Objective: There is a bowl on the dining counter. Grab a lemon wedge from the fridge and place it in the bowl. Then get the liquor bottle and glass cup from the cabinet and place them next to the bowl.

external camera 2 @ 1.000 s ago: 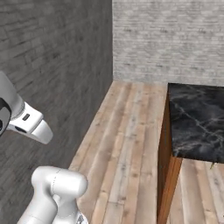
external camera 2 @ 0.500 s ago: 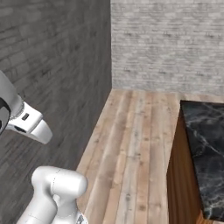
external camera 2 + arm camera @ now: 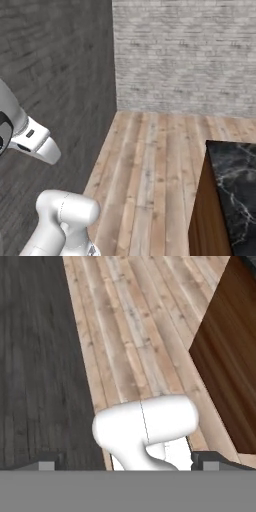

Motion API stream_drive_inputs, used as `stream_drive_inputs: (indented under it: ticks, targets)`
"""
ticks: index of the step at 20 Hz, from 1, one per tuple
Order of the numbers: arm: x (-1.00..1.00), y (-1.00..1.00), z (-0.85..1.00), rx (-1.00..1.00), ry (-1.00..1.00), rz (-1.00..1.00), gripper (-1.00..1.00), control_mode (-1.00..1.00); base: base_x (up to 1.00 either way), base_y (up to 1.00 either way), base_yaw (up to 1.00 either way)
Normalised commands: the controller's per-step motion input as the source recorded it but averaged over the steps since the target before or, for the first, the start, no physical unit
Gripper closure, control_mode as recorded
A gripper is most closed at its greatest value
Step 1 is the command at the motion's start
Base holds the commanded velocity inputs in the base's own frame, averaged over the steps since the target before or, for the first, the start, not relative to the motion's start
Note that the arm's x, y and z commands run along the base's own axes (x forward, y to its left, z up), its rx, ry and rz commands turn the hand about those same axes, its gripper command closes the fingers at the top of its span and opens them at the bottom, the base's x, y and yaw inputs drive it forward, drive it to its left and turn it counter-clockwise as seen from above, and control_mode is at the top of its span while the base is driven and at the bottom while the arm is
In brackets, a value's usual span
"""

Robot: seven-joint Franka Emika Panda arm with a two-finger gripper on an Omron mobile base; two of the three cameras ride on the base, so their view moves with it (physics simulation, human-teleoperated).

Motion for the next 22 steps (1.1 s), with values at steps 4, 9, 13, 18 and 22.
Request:
stream_drive_inputs:
  ticks: [4,9,13,18,22]
  targets:
    - [0.0,0.0,0.0,0.0,0.0,0.0,-1.0,1.0,1.0,0.12,-0.18]
    - [0.0,0.0,0.0,0.0,0.0,0.0,-1.0,1.0,1.0,0.11,-0.26]
    - [0.0,0.0,0.0,0.0,0.0,0.0,-1.0,1.0,1.0,0.06,-0.31]
    - [0.0,0.0,0.0,0.0,0.0,0.0,-1.0,1.0,1.0,0.06,-0.34]
    - [0.0,0.0,0.0,0.0,0.0,0.0,-1.0,1.0,1.0,0.02,-0.4]
